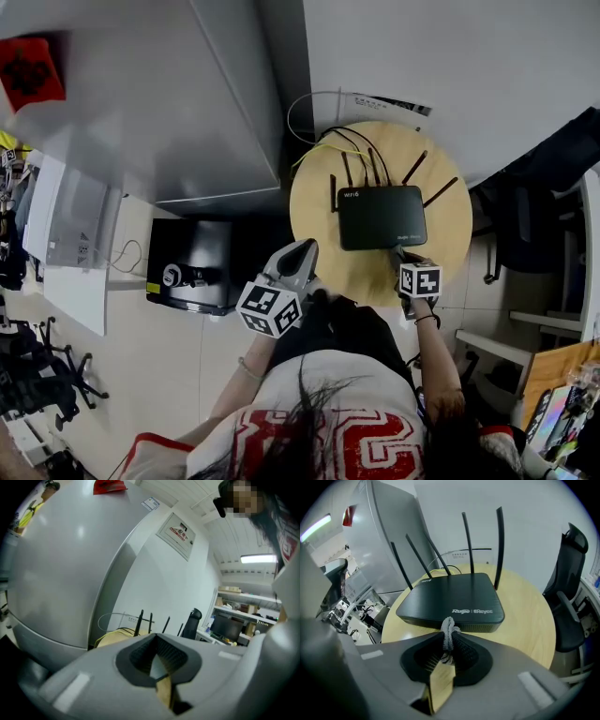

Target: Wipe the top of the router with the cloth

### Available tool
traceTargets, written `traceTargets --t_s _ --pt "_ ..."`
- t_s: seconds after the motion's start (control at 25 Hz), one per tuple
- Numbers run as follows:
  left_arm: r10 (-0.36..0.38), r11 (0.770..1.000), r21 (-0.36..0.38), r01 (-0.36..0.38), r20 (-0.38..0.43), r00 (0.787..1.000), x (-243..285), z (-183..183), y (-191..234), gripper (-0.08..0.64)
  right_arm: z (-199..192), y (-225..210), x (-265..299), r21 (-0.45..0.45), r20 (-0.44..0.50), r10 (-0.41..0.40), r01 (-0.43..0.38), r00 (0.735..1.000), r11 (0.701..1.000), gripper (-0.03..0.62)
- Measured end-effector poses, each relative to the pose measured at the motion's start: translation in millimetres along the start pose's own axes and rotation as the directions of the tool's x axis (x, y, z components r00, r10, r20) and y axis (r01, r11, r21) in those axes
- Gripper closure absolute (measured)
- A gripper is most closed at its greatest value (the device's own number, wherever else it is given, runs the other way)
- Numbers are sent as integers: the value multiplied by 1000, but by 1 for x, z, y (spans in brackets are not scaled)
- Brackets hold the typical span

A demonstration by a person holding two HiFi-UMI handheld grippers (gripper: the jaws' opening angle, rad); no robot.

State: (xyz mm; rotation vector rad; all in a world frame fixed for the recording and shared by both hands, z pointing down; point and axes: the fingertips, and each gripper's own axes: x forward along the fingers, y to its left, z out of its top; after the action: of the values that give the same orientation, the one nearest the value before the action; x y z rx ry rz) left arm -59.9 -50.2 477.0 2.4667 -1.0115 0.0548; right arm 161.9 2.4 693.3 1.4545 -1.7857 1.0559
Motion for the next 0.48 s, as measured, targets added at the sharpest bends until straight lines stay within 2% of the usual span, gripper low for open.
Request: traceTargets --t_s 0.24,0.48 --pt "6 1000 5 -6 4 1000 -3 -2 -4 558 2 55 19 -85 -26 98 -100 995 991 555" --pt "46 999 7 -46 17 999 -21 0 8 558 8 102 33 -198 -61 162 -171 985 965 555"
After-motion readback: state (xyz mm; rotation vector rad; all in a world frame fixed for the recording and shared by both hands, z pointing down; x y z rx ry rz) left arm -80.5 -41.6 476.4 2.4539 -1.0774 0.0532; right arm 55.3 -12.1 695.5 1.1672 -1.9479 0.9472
